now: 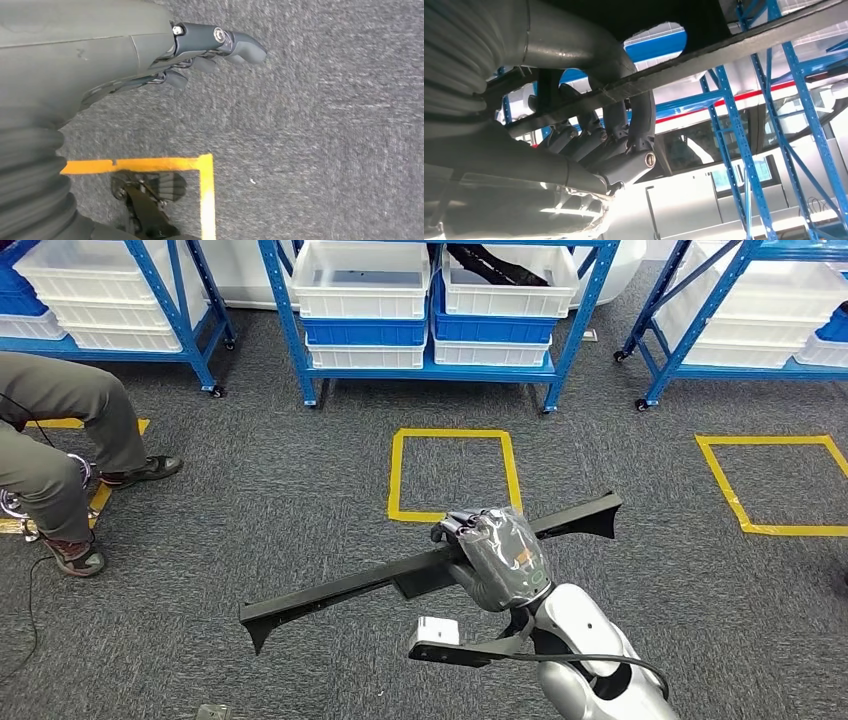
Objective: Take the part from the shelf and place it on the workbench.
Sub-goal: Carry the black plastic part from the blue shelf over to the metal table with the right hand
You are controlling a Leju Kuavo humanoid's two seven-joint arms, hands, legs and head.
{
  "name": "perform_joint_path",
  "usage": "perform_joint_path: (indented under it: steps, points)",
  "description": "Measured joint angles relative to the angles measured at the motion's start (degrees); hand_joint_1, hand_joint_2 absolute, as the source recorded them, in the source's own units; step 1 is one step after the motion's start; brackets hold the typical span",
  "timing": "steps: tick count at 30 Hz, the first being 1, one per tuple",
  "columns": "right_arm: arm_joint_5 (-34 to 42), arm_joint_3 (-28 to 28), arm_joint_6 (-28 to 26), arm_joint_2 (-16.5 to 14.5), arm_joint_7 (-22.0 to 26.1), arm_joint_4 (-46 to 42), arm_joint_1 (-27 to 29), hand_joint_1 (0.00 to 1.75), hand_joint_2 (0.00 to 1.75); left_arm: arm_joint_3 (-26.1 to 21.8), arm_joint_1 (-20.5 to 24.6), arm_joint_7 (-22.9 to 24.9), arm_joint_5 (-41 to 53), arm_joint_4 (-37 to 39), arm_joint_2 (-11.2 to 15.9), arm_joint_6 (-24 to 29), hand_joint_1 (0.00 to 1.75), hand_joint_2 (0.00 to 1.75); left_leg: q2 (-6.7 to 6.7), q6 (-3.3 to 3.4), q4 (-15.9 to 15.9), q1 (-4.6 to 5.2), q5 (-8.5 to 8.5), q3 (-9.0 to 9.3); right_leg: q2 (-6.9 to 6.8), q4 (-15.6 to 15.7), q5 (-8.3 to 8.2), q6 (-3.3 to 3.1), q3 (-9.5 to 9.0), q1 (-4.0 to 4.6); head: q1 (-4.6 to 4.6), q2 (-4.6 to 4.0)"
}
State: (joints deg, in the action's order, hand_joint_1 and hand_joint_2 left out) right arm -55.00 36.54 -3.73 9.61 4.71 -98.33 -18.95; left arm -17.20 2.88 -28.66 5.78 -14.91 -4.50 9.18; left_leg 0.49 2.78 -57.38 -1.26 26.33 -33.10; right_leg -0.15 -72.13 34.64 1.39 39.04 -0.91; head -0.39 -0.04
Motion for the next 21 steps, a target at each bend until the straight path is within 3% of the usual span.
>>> perform_joint_path:
  steps: [2, 4, 5, 6, 8, 9, 11, 13, 15, 16, 17, 18, 19, 21]
  points:
    - [-0.33, -0.02, -0.03, 0.05, 0.17, 0.00, 0.15, 1.69, 1.75, -0.07, -0.01, 0.03, 0.16, 0.00, -0.01, -0.01, 0.00, 1.75, 0.13, -0.29, -0.03, -0.03, -1.12, -1.40, 0.00, -2.05, -0.73, 1.31, -0.86, -0.42, 0.02, 0.00]
    - [-0.49, -0.05, -0.04, 0.08, 0.26, 0.00, 0.17, 1.69, 1.75, -0.09, 0.01, 0.05, 0.27, 0.00, -0.04, -0.04, 0.00, 1.75, 0.19, -0.84, -0.08, -0.17, -2.18, -2.59, -0.01, 3.06, -3.51, 2.77, -5.12, -0.89, 0.02, 0.00]
    - [-0.58, -0.06, -0.05, 0.09, 0.30, -0.01, 0.14, 1.69, 1.75, -0.10, 0.01, 0.07, 0.32, -0.01, -0.04, -0.05, 0.00, 1.75, 0.19, -1.16, -0.11, -0.19, -2.62, -3.00, 0.00, 6.71, -4.25, 3.10, -7.74, -1.11, 0.04, 0.00]
    - [-0.72, -0.07, -0.07, 0.07, 0.33, -0.05, 0.10, 1.69, 1.75, -0.13, 0.03, 0.07, 0.36, -0.02, -0.03, -0.07, 0.00, 1.75, 0.16, -1.53, -0.17, -0.14, -3.04, -3.36, 0.08, 10.66, -4.21, 3.06, -10.45, -1.01, 0.13, 0.00]
    - [-1.10, -0.14, -0.20, 0.04, 0.38, -0.19, 0.05, 1.69, 1.75, -0.25, 0.04, 0.07, 0.51, -0.04, -0.01, -0.09, 0.00, 1.75, 0.11, -2.17, -0.22, 0.10, -3.92, -3.76, 0.31, 15.24, -3.27, 2.35, -13.01, -0.50, 0.17, 0.00]
    - [-1.32, -0.19, -0.28, 0.04, 0.40, -0.24, 0.05, 1.69, 1.75, -0.33, 0.03, 0.07, 0.63, -0.04, 0.00, -0.10, 0.00, 1.75, 0.09, -2.42, -0.17, 0.20, -4.37, -3.91, 0.41, 16.15, -3.01, 1.96, -13.22, -0.15, 0.14, 0.00]
    - [-1.61, -0.24, -0.39, 0.03, 0.46, -0.26, 0.13, 1.69, 1.75, -0.46, -0.06, 0.03, 0.85, -0.04, 0.04, -0.08, 0.00, 1.75, 0.05, -2.83, -0.33, -0.02, -4.37, -4.36, 0.36, 15.92, -3.51, 0.92, -12.14, -0.53, -0.10, 0.00]
    - [-1.41, -0.26, -0.44, -0.02, 0.69, -0.28, 0.18, 1.69, 1.75, -0.51, -0.16, -0.03, 1.02, -0.04, 0.08, 0.00, 0.00, 1.75, -0.03, -3.10, -3.11, -0.37, -0.72, -5.57, 0.20, 15.86, -4.43, -0.68, -11.33, -0.87, -0.34, 0.00]
    - [-0.29, -0.28, -0.46, -0.10, 0.97, -0.30, 0.23, 1.69, 1.75, -0.53, -0.16, -0.06, 1.27, -0.04, 0.06, 0.09, 0.00, 1.75, -0.22, -3.28, -9.86, -0.44, 4.90, -7.60, 0.05, 15.81, -5.49, -1.96, -10.36, -0.47, -0.45, 0.00]
    - [0.43, -0.32, -0.46, -0.14, 1.04, -0.30, 0.32, 1.69, 1.75, -0.55, -0.16, -0.06, 1.37, -0.04, 0.04, 0.13, 0.00, 1.75, -0.30, -3.35, -13.52, -0.44, 6.60, -8.49, 0.14, 15.76, -5.99, -2.24, -9.83, -0.22, -0.51, 0.00]
    - [1.04, -0.36, -0.46, -0.16, 1.08, -0.30, 0.47, 1.69, 1.75, -0.56, -0.16, -0.06, 1.46, -0.04, 0.04, 0.19, 0.00, 1.75, -0.35, -3.37, -16.03, -0.44, 7.04, -8.80, 0.30, 15.70, -6.45, -2.28, -9.23, 0.00, -0.50, 0.00]
    - [1.43, -0.40, -0.46, -0.16, 1.10, -0.29, 0.60, 1.69, 1.75, -0.57, -0.17, -0.06, 1.49, -0.04, 0.04, 0.26, 0.00, 1.75, -0.40, -3.31, -16.70, -0.44, 6.39, -8.18, 0.59, 15.61, -6.84, -2.17, -8.69, 0.15, -0.52, 0.00]
    - [1.61, -0.45, -0.46, -0.16, 1.10, -0.29, 0.70, 1.69, 1.75, -0.58, -0.18, -0.06, 1.51, -0.04, 0.04, 0.31, 0.00, 1.75, -0.57, -3.14, -15.04, -0.44, 5.09, -6.41, 0.94, 15.49, -7.13, -2.00, -8.26, 0.24, -0.54, 0.00]
    - [1.74, -0.55, -0.46, -0.18, 1.11, -0.30, 0.70, 1.69, 1.75, -0.63, -0.17, -0.06, 1.58, -0.04, 0.08, 0.39, 0.00, 1.75, -2.44, -2.52, -7.45, -0.46, 2.95, -0.79, 1.67, 15.04, -7.46, -1.61, -7.56, 0.34, -0.53, 0.00]
